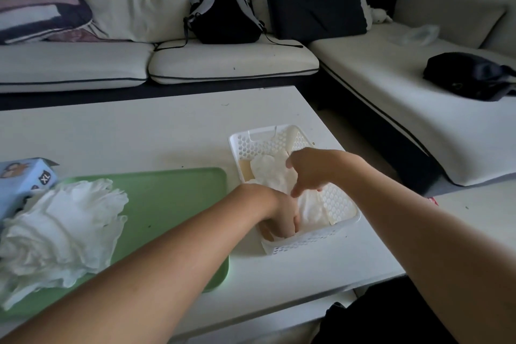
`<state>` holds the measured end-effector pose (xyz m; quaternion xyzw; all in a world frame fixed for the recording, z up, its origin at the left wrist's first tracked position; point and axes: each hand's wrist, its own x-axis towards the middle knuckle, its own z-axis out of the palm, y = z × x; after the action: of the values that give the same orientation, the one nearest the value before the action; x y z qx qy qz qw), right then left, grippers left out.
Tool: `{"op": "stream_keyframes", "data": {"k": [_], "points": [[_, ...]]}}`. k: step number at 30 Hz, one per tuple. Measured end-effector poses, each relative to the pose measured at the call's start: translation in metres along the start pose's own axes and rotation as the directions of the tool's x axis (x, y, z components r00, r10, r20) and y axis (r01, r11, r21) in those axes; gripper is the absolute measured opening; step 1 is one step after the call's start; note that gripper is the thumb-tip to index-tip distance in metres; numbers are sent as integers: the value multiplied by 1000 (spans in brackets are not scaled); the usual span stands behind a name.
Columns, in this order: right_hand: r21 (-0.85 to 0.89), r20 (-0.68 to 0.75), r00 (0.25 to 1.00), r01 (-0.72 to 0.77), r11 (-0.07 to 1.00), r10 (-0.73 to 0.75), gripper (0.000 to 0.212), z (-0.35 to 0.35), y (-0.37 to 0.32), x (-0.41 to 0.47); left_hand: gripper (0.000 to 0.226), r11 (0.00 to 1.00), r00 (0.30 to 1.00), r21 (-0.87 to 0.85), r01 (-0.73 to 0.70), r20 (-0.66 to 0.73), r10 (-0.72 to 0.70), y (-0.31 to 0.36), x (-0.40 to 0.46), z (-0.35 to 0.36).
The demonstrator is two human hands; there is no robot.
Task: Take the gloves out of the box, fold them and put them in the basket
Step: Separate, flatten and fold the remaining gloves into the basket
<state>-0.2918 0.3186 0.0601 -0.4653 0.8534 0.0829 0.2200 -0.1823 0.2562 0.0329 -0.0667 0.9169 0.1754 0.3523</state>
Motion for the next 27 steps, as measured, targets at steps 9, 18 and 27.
{"op": "stream_keyframes", "data": {"k": [9,18,27], "points": [[-27,-68,991,112,993,-113,94,26,-3,37,35,990,998,128,61,-2,-61,8,-3,0],[184,-654,753,59,981,78,21,24,3,58,38,987,998,150,66,-7,-66,11,-7,-1],[26,-98,995,34,999,-32,79,20,-1,39,41,972,997,224,66,27,-74,10,-3,-1]]}}
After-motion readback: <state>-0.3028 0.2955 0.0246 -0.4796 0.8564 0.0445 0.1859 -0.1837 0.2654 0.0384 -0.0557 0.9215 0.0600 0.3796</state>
